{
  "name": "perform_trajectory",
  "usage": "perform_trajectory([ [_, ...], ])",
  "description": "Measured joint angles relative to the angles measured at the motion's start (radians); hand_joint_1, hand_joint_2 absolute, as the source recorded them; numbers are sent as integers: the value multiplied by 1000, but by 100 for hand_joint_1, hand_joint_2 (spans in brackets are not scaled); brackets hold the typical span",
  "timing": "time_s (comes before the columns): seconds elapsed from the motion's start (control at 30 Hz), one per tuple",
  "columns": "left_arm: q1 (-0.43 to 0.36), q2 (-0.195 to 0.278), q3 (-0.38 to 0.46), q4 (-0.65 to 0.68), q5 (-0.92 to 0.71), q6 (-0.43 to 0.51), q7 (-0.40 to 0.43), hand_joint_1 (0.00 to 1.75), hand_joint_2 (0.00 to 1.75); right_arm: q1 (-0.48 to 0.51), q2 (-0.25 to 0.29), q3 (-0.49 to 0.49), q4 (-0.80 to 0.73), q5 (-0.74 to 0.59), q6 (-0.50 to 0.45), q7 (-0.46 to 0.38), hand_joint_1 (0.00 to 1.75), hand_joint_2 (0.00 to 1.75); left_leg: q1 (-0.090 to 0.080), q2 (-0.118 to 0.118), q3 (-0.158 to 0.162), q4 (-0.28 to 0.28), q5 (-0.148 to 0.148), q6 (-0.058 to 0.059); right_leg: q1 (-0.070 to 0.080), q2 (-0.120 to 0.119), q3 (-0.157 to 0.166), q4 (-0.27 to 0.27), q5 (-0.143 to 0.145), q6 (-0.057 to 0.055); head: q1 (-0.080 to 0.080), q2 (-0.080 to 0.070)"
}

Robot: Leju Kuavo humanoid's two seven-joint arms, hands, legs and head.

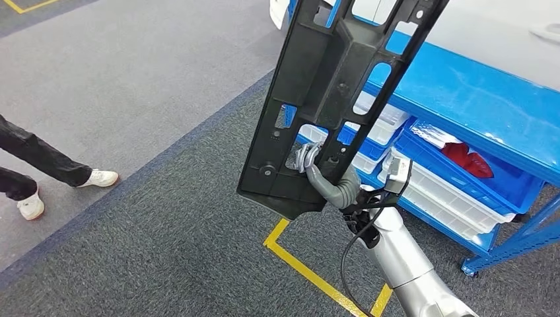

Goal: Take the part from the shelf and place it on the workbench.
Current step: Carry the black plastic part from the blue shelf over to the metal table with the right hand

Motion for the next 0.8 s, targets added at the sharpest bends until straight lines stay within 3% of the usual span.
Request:
perform_trajectory([
  [0.07, 3, 1, 0, 0, 0, 1, 1, 0, 175, -3, 2, 1, 0, 0, -1, 1, 175, 175, 4, -13, -8, -1, 4, -13, 0, -22, -1, -7, 6, -8, 0, 0],
  [0.13, 7, 2, 0, 0, 1, 3, 3, 0, 175, -9, 4, 2, -1, -1, 1, 2, 175, 175, 0, 22, -25, 32, -20, -22, -3, -47, 1, -17, 13, -21, 0, 0],
  [0.2, 6, 3, 0, 0, 2, 4, 4, 0, 175, -14, 6, 2, 0, -3, 5, 5, 175, 175, -2, 79, -75, 147, -87, -27, -1, -74, 1, -22, 16, -28, -1, 0],
  [0.27, 6, 3, 1, 0, 4, 4, 3, 0, 175, -17, 8, 2, 1, -4, 7, 7, 175, 175, 1, 99, -128, 273, -141, -32, 3, -104, -1, -22, 16, -30, -1, 0],
  [0.3, 9, 3, 1, 0, 6, 4, 2, 0, 175, -18, 8, 3, 2, -5, 8, 9, 175, 175, 2, 102, -133, 293, -142, -34, 4, -117, -2, -21, 16, -30, -1, 0],
  [0.33, 11, 3, 2, 0, 7, 5, 1, 0, 175, -20, 9, 4, 3, -6, 9, 10, 175, 175, 3, 106, -116, 268, -123, -35, 4, -131, -2, -21, 15, -29, -1, 0],
  [0.4, 13, 3, 4, 0, 11, 6, -1, 0, 175, -28, 11, 7, 5, -8, 9, 12, 175, 175, 2, 136, -38, 127, -64, -32, 6, -155, 0, -18, 12, -25, -1, 0],
  [0.47, 12, 3, 5, 0, 14, 7, -3, 0, 175, -40, 14, 10, 9, -10, 9, 12, 175, 175, -4, 165, 18, 16, -31, -18, 11, -175, 0, -14, 9, -18, -1, 0],
  [0.5, 12, 3, 6, 0, 15, 7, -4, 0, 175, -45, 15, 11, 11, -11, 9, 12, 175, 175, -8, 168, 24, -1, -30, -11, 14, -183, -1, -13, 8, -14, 0, 0],
  [0.57, 16, 3, 9, 0, 15, 8, -5, 0, 175, -52, 17, 17, 16, -13, 9, 12, 175, 175, -8, 148, 22, -5, -24, 4, 15, -198, 0, -13, 7, -5, 0, 0],
  [0.6, 18, 3, 10, 0, 16, 9, -6, 0, 175, -54, 18, 20, 18, -14, 9, 12, 175, 175, -6, 137, 21, -8, -21, 10, 13, -189, -2, -6, 0, 1, 0, 0],
  [0.67, 17, 4, 11, 0, 16, 10, -7, 0, 175, -59, 20, 23, 22, -17, 9, 10, 175, 175, -1, 119, 21, -15, -13, 22, 8, -139, -29, 57, -44, 11, 0, 0],
  [0.73, 14, 4, 11, 0, 16, 10, -8, 0, 175, -61, 19, 25, 27, -21, 9, 8, 175, 175, 0, 99, 18, -15, -10, 27, 4, -92, -89, 192, -109, 16, 0, 0],
  [0.77, 14, 4, 11, 0, 16, 10, -8, 0, 175, -60, 19, 25, 31, -21, 9, 8, 175, 175, 0, 87, 17, -14, -9, 28, 3, -85, -118, 251, -128, 18, 0, 0],
  [0.8, 14, 4, 11, 0, 16, 10, -8, 0, 175, -60, 19, 26, 34, -22, 9, 8, 175, 175, 0, 74, 16, -12, -8, 28, 2, -82, -132, 280, -129, 18, 0, 0],
])
